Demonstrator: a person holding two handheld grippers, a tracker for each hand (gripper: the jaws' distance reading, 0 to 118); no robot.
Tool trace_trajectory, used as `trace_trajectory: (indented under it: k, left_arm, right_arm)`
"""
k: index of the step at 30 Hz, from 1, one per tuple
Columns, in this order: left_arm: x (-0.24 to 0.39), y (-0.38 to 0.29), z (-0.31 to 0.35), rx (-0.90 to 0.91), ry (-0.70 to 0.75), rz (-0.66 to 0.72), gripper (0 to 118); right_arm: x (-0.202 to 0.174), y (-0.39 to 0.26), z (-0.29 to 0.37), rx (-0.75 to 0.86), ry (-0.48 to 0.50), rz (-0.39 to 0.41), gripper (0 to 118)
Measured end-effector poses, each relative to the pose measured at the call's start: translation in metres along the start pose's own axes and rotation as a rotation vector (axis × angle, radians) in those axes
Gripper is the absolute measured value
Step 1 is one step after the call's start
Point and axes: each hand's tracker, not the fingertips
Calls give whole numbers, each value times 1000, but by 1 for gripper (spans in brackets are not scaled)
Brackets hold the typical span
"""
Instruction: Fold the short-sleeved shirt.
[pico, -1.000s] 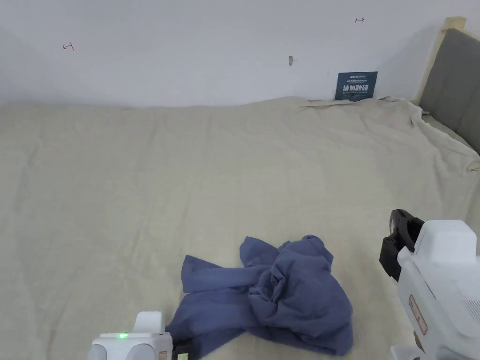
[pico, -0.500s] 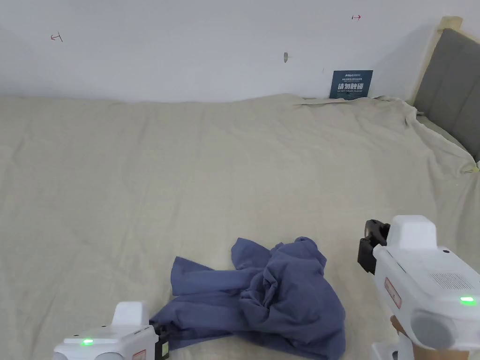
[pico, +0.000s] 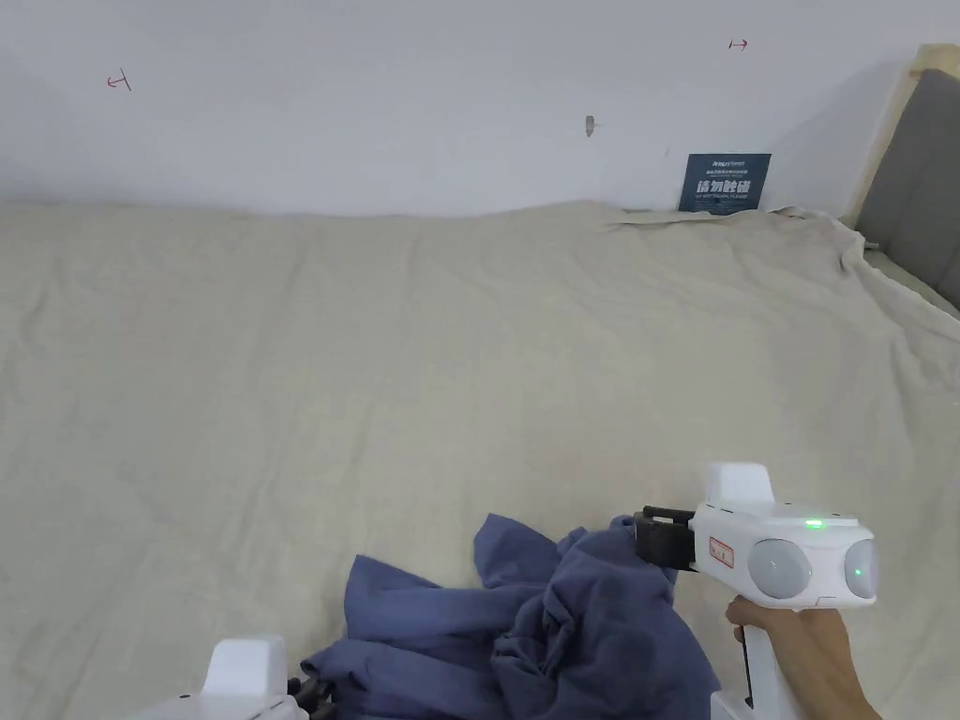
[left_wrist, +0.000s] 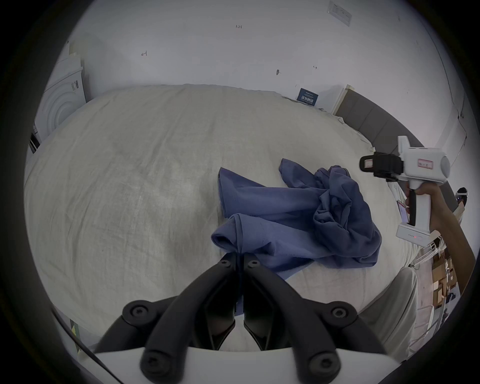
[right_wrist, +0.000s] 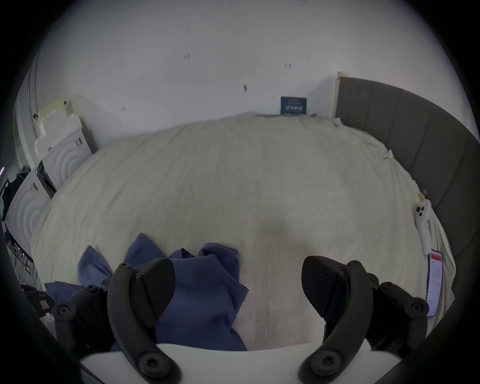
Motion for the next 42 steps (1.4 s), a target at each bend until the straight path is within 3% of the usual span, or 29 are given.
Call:
trace_trajectory:
  k: [4,7,8,10,14,25,26,30,42]
  left_arm:
    - [-1,0,-2,-6,2,-2,1]
    - [-3,-1,-3,-12,-3,9,1]
    - [-3,-1,-3,-12,-3,11,1]
    - [-4,-2,-3,-14,-5,13,1]
    - [-5,-2,1,-7,-14,21,1]
    - [-9,33,23,97,-94,93,1]
    - [-11,42,27,120,-93,93,1]
    - [-21,85,44,207,-74,82,1]
    - [-55,246,103,440,57,35,1]
  right_arm:
    - [-12,-4,-19,-60,27,13,98]
    - [-24,-12,-21,-90,29,5,60]
    - [-26,-14,-23,-98,34,4,38]
    - [-34,-18,-16,-112,58,29,6]
    - [-49,-16,15,-69,33,88,4]
    - [-37,30,133,147,36,68,4]
    - [-11,46,127,173,30,66,4]
    - [13,79,155,226,20,56,4]
    - [46,179,202,350,-48,66,4]
